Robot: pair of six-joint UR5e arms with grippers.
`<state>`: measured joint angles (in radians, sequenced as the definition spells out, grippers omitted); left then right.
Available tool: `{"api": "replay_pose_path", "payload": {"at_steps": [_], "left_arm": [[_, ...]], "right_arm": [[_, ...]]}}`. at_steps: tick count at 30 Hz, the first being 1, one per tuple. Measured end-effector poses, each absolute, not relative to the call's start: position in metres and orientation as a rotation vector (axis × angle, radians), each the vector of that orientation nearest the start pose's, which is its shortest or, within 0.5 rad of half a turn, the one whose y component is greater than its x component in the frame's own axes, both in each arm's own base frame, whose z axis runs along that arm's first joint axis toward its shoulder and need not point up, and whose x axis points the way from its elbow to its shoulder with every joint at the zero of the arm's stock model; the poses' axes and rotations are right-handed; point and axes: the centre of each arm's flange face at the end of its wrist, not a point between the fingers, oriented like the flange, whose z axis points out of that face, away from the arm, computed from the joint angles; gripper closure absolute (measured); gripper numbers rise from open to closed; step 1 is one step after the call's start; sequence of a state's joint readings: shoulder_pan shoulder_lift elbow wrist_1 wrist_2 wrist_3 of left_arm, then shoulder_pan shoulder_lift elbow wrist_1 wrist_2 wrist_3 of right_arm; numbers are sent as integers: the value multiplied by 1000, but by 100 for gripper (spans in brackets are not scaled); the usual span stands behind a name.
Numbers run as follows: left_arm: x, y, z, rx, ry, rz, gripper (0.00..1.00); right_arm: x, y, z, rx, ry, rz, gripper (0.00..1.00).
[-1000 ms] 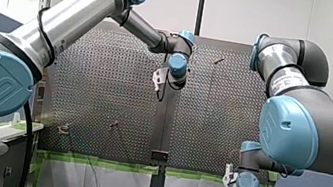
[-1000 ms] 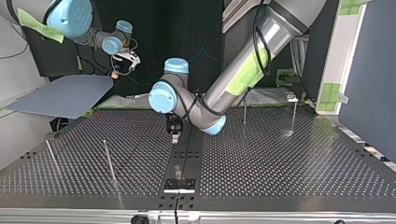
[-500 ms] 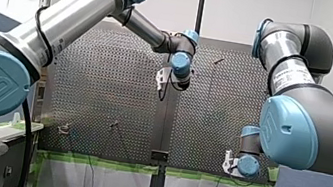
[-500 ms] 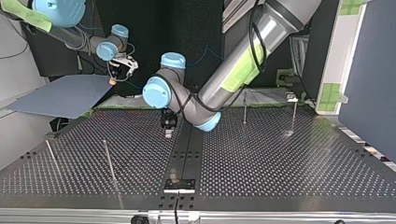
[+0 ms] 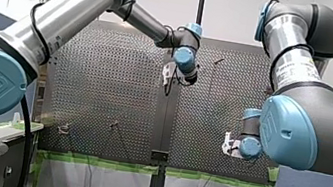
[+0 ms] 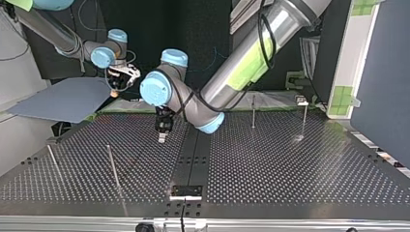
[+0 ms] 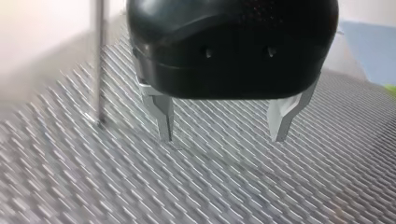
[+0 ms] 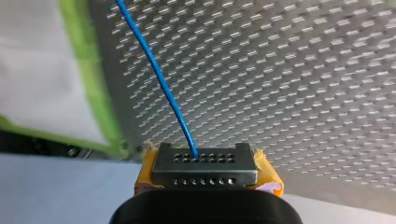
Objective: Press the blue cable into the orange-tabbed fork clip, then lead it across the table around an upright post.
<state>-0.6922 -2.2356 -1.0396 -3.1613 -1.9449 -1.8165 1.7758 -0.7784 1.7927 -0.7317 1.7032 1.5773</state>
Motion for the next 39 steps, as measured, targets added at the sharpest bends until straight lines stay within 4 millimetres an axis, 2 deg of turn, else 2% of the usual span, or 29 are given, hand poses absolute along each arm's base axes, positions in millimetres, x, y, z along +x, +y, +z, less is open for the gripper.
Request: {"api": "replay_pose_path", "payload": {"at_steps": [5, 11, 15, 20, 23, 30, 39], "left_arm": [[489, -542, 367, 131, 1661, -442, 0], [471, -537, 408, 206, 1637, -458, 0], [457, -531, 429, 258, 1637, -431, 0], [448, -530, 433, 339, 1658, -408, 0], [443, -534, 437, 390, 1660, -409, 0], [433, -543, 460, 460, 1645, -454, 0], [429, -548, 462, 422, 1662, -546, 0]], "right_arm": [[238, -547, 34, 1453, -1315, 1130, 100], [238, -548, 58, 1423, -1290, 1146, 100], [237, -545, 47, 1435, -1302, 1125, 100], [237, -539, 20, 1472, -1327, 1090, 100], [238, -537, 12, 1483, -1332, 1082, 100], [240, -535, 9, 1490, -1330, 1082, 100], [242, -534, 9, 1494, -1329, 1084, 100]]}}
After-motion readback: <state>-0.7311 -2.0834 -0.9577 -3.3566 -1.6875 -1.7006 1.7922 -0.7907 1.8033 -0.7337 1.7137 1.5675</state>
